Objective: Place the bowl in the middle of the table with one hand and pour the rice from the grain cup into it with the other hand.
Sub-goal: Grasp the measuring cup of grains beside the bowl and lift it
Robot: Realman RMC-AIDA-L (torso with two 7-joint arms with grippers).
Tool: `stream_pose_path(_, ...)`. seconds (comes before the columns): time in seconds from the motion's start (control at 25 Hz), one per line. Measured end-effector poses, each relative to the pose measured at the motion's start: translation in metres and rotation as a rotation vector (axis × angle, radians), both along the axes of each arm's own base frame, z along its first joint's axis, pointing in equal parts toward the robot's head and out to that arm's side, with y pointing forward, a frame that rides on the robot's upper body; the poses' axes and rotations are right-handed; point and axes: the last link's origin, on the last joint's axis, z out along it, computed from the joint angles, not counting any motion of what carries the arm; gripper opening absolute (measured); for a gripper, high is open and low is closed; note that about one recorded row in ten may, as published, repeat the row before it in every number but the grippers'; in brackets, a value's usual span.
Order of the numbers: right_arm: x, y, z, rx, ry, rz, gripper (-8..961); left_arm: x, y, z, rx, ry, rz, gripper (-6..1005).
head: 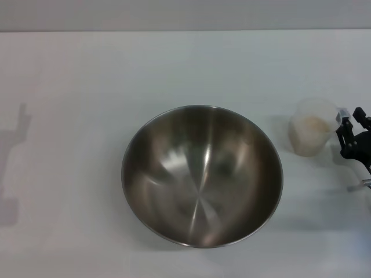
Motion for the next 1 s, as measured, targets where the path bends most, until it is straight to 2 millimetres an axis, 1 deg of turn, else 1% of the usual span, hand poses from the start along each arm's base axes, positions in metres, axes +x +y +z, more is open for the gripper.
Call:
stream_pose_path(0.24,-0.001,0.002,0.000,-0.001,0.001,0.004,322,-0.001,-0.001,0.000,-0.002,0.001,0.006,842)
stream_pose_path(0.44,-0.002,0.002,0.000,0.002,0.000,0.008,107,-0.002,-0.001,0.000,-0.003,0.002,0.008,842)
stream_pose_path(0.56,-0.002,0.001,0.001,0.007,0.003,0.007,10,-0.003,-0.002,0.000,-0.003,0.002,0.010,842)
stream_pose_path(0.68,-0.002,-0.002,0.004,0.036,0.004,0.012,11,-0.003,-0.003,-0.001,-0.005,0.002,0.013,842)
stream_pose_path(0.72,-0.005,-0.006,0.007,0.070,0.002,0.037,11,-0.003,-0.004,-0.002,-0.009,0.003,0.012,842)
stream_pose_path(0.8,-0.008,-0.008,0.008,0.088,0.003,0.055,11,-0.003,-0.004,-0.002,-0.011,0.003,0.012,842)
stream_pose_path(0.88,-0.018,-0.013,0.013,0.140,0.008,0.111,12,-0.003,-0.005,-0.003,-0.018,0.001,0.009,842)
stream_pose_path(0.92,-0.030,-0.016,0.020,0.199,0.012,0.188,12,-0.002,-0.007,-0.007,-0.034,0.003,0.004,842)
stream_pose_path(0.96,-0.030,-0.016,0.020,0.199,0.012,0.188,12,-0.002,-0.007,-0.007,-0.034,0.003,0.004,842)
stream_pose_path(1.0,-0.038,-0.017,0.023,0.231,0.013,0.236,12,-0.002,-0.008,-0.009,-0.044,0.006,0.002,842)
